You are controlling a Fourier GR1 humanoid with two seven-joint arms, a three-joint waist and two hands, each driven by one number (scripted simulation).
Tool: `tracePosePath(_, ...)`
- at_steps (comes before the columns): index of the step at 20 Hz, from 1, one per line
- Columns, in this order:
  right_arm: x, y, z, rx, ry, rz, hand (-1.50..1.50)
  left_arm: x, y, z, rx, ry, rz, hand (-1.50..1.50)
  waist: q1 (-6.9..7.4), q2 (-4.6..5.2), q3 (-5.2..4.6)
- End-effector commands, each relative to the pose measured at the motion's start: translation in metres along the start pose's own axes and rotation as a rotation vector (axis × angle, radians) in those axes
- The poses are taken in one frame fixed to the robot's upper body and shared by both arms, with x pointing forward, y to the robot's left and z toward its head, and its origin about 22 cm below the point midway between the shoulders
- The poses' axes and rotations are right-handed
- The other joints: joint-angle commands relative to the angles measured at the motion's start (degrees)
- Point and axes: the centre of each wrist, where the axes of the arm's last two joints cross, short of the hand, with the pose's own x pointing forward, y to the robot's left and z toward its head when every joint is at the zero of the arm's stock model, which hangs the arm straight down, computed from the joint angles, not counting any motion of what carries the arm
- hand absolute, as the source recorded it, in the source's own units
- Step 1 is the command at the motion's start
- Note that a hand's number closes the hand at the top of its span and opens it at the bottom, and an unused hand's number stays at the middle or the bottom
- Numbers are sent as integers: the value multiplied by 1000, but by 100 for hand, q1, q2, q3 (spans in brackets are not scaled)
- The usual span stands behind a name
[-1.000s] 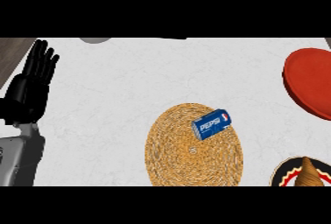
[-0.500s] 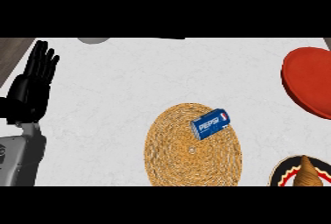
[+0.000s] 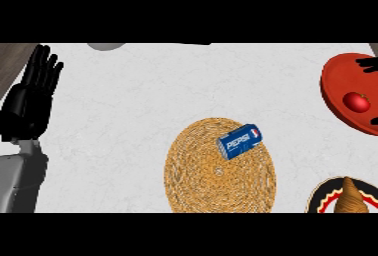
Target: Pick the tomato from the placemat and place it in the bowl
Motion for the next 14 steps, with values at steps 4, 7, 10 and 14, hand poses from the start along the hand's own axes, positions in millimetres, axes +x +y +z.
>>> tracePosePath(4, 5, -23, 4, -204, -137, -293, -150, -5, -3, 2, 3, 5, 10, 0, -20, 20, 3)
tracePosePath(7, 3, -41, 26, -277, -69, -321, -150, -3, 7, 1, 14, -11, 4, 0, 41, 76, 12)
tracePosePath(10, 1, -54, 46, -323, -27, -363, -150, 5, 4, -1, 4, -22, 9, 0, 47, 96, 33)
tracePosePath(14, 8, -72, 59, -363, -17, -408, -150, 6, 0, -2, -4, -17, 22, 0, 80, 116, 46)
